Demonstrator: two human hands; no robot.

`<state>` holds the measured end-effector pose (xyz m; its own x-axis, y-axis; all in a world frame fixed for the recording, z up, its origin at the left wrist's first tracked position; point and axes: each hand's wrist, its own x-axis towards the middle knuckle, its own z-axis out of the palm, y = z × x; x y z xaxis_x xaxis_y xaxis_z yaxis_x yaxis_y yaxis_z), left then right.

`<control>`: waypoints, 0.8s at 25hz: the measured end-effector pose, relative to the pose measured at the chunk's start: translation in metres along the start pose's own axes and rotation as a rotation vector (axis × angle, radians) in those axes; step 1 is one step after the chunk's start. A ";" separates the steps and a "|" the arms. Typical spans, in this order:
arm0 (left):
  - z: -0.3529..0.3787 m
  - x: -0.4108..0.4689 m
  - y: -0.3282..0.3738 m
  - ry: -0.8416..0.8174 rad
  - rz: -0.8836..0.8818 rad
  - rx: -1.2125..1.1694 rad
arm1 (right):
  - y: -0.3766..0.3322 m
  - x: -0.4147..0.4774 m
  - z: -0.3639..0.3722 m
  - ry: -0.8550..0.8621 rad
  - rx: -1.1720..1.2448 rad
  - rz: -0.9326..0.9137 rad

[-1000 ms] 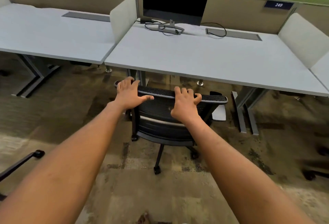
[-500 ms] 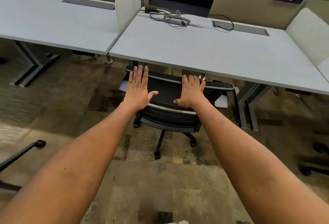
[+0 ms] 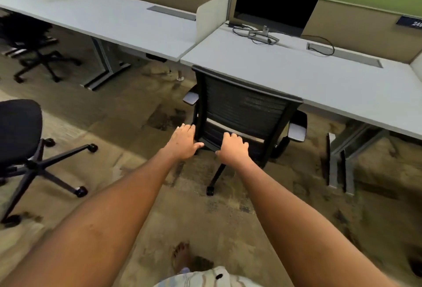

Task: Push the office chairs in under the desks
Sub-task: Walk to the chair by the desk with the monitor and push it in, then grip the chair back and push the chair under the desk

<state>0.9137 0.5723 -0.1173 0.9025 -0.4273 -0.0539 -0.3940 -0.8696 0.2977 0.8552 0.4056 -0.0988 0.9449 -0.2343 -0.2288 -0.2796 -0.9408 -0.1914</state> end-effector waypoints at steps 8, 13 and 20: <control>0.016 -0.154 -0.001 -0.157 -0.126 -0.205 | -0.035 -0.100 0.050 -0.217 -0.018 -0.041; 0.026 -0.246 -0.037 -0.272 -0.229 -0.267 | -0.078 -0.159 0.089 -0.314 -0.039 -0.165; 0.038 -0.396 -0.135 -0.447 -0.472 -0.363 | -0.193 -0.239 0.151 -0.441 -0.246 -0.360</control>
<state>0.6031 0.8495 -0.1724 0.7740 -0.1563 -0.6135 0.1698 -0.8823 0.4390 0.6572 0.6803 -0.1512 0.7984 0.1819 -0.5740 0.1406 -0.9832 -0.1161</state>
